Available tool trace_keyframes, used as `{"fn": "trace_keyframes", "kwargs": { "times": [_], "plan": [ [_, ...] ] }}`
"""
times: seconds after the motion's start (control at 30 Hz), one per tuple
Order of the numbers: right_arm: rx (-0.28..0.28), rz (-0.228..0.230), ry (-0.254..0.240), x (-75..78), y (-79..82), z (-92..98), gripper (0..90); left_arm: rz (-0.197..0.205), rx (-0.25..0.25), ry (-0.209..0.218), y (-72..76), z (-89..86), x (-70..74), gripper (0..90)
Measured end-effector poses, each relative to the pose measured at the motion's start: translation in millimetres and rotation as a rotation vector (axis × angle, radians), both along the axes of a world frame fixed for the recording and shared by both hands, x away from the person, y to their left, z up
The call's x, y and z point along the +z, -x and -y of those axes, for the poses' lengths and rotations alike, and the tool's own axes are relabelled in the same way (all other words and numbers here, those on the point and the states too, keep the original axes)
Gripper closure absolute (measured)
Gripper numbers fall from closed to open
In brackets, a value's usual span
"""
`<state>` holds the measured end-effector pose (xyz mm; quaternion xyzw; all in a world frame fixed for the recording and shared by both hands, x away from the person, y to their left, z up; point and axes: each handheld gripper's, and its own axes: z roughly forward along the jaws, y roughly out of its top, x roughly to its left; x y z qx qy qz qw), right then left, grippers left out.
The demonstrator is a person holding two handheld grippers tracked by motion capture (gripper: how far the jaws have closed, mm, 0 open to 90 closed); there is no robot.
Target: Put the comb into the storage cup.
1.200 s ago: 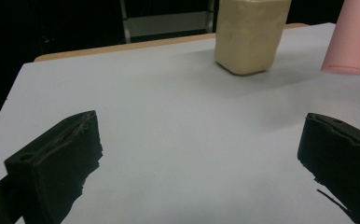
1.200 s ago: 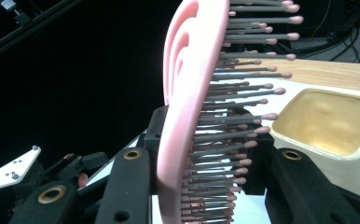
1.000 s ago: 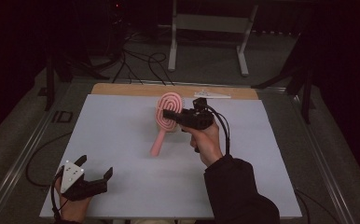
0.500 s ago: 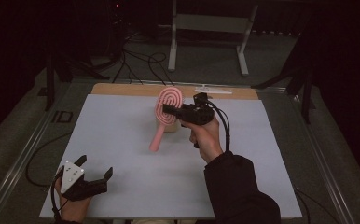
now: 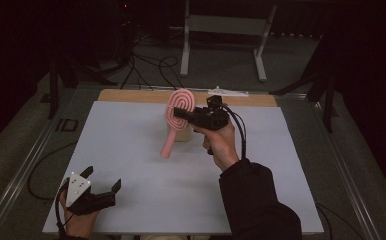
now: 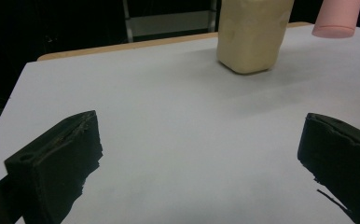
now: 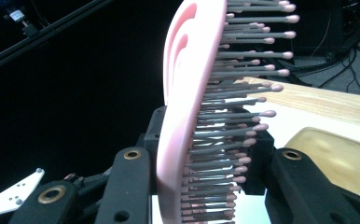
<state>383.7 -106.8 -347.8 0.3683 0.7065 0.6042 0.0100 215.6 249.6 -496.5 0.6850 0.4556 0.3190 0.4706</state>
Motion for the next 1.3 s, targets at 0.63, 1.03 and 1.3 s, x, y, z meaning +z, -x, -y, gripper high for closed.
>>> {"fn": "trace_keyframes", "kwargs": {
  "times": [0.63,1.03,1.3],
  "plan": [
    [-0.015,0.017,0.005,11.6,-9.7,0.8,63.4,-0.005,-0.004,-0.007,-0.4,2.1,-0.7,0.0],
    [-0.033,0.007,-0.009,13.4,-16.1,0.7,63.4,-0.008,-0.006,-0.012,-0.4,3.0,-1.0,0.0],
    [-0.041,0.012,-0.002,17.6,-19.0,0.0,63.4,-0.009,-0.006,-0.015,-0.7,3.8,-1.4,0.0]
  ]
}}
